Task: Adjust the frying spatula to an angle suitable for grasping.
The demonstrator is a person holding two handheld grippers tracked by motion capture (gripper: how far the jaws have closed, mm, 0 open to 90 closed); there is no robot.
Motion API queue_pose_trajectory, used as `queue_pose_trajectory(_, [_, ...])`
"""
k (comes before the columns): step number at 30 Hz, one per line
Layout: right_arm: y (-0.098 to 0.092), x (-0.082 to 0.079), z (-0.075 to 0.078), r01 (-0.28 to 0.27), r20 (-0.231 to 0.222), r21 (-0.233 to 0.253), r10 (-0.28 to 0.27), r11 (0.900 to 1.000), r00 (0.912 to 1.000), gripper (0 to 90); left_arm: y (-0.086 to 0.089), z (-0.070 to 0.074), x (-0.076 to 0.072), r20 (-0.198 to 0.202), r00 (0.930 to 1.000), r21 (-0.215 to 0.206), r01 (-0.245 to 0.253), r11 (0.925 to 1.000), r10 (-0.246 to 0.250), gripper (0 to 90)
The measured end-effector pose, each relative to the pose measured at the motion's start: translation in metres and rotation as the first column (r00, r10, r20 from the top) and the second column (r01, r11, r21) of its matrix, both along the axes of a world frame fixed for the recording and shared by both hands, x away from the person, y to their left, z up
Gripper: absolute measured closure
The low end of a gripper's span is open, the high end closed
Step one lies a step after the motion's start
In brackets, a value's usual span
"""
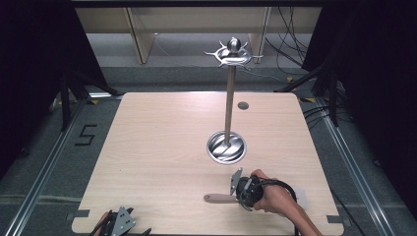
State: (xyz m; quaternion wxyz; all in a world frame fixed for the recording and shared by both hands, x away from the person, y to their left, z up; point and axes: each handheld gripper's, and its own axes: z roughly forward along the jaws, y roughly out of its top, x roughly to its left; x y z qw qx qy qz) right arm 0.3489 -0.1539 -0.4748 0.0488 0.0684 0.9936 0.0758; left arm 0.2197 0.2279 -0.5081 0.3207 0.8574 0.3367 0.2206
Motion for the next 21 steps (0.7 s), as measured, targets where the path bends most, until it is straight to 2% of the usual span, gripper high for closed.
queue_pose_trajectory(2, [0.003, -0.002, 0.002, 0.052, -0.021, -0.027, -0.053, 0.998, 0.9984, 75.3, 0.0, 0.0, 0.0, 0.002, 1.0, 0.007, 0.006, 1.0, -0.006, 15.1])
queue_pose_trajectory(4, [0.004, -0.001, 0.002, 0.036, -0.018, -0.03, -0.036, 0.999, 0.9992, 75.3, 0.0, 0.0, 0.0, 0.0, 1.0, 0.005, 0.003, 1.0, -0.003, 15.1])
queue_pose_trajectory(5, [0.005, 0.003, 0.002, 0.001, -0.027, -0.031, -0.002, 1.0, 0.9996, 75.3, 0.001, 0.002, 0.002, 0.004, 0.9991, 0.031, 0.042, 0.9986, -0.042, 15.1])
queue_pose_trajectory(6, [0.004, 0.002, 0.002, 0.048, -0.052, -0.04, -0.051, 0.998, 0.9974, 75.3, 0.001, 0.002, 0.002, 0.004, 0.9991, 0.031, 0.042, 0.9986, -0.042, 15.1])
queue_pose_trajectory(7, [0.004, 0.005, 0.001, 0.018, -0.047, -0.023, -0.019, 1.0, 0.9987, 75.3, 0.0, 0.0, 0.002, 0.011, 0.9994, 0.016, 0.034, 0.9993, -0.034, 15.1])
queue_pose_trajectory(8, [0.004, 0.005, 0.001, 0.018, -0.047, -0.023, -0.019, 1.0, 0.9987, 75.3, 0.0, 0.0, 0.002, 0.011, 0.9994, 0.016, 0.034, 0.9993, -0.034, 15.1])
queue_pose_trajectory(9, [0.002, 0.006, -0.001, 0.034, -0.078, 0.005, -0.034, 0.999, 0.9964, 75.3, 0.001, 0.001, 0.002, 0.009, 0.9993, 0.021, 0.035, 0.9992, -0.035, 15.1])
queue_pose_trajectory(10, [0.002, 0.006, -0.001, 0.034, -0.078, 0.005, -0.034, 0.999, 0.9964, 75.3, 0.001, 0.001, 0.002, 0.009, 0.9993, 0.021, 0.035, 0.9992, -0.035, 15.1])
queue_pose_trajectory(11, [0.004, 0.008, 0.0, 0.046, -0.091, -0.03, -0.048, 0.999, 0.9947, 75.5, 0.001, 0.001, 0.002, 0.001, 0.9993, 0.022, 0.037, 0.9991, -0.037, 15.1])
queue_pose_trajectory(12, [0.004, 0.01, 0.0, 0.018, -0.072, -0.027, -0.02, 0.999, 0.9972, 75.6, 0.001, 0.001, 0.002, 0.006, 0.9993, 0.02, 0.036, 0.9992, -0.036, 15.1])
queue_pose_trajectory(13, [0.004, 0.01, 0.0, 0.018, -0.072, -0.027, -0.02, 0.999, 0.9972, 75.6, 0.001, 0.001, 0.002, 0.006, 0.9993, 0.02, 0.036, 0.9992, -0.036, 15.2])
queue_pose_trajectory(14, [0.007, 0.008, 0.001, 0.033, -0.089, -0.062, -0.039, 0.998, 0.9953, 75.7, 0.001, 0.002, 0.002, 0.006, 0.999, 0.032, 0.044, 0.9985, -0.044, 15.2])
queue_pose_trajectory(15, [0.007, 0.008, 0.001, 0.033, -0.089, -0.062, -0.039, 0.998, 0.9953, 75.7, 0.001, 0.002, 0.002, 0.006, 0.999, 0.032, 0.044, 0.9985, -0.044, 15.2])
queue_pose_trajectory(16, [0.009, 0.011, 0.0, -0.026, -0.077, -0.054, 0.022, 0.998, 0.9968, 75.9, 0.001, 0.002, 0.002, 0.003, 0.9991, 0.03, 0.042, 0.9987, -0.042, 15.2])
queue_pose_trajectory(18, [0.01, 0.01, 0.001, -0.006, -0.078, -0.067, 0.001, 0.998, 0.9969, 76.0, 0.001, 0.002, 0.002, 0.006, 0.999, 0.033, 0.045, 0.9985, -0.045, 15.1])
queue_pose_trajectory(19, [0.011, 0.009, 0.001, 0.0, -0.077, -0.083, -0.006, 0.997, 0.997, 76.2, 0.002, 0.003, 0.002, 0.006, 0.9987, 0.046, 0.051, 0.9976, -0.051, 15.2])
queue_pose_trajectory(20, [0.012, 0.007, 0.002, 0.011, -0.069, -0.097, -0.018, 0.995, 0.9974, 76.3, 0.0, 0.001, 0.0, -0.004, 0.9996, 0.025, 0.027, 0.9993, -0.027, 15.1])
queue_pose_trajectory(21, [0.012, 0.007, 0.001, 0.011, -0.065, -0.094, -0.017, 0.995, 0.9978, 76.4, 0.001, 0.002, 0.002, 0.007, 0.9988, 0.033, 0.048, 0.9983, -0.048, 15.1])
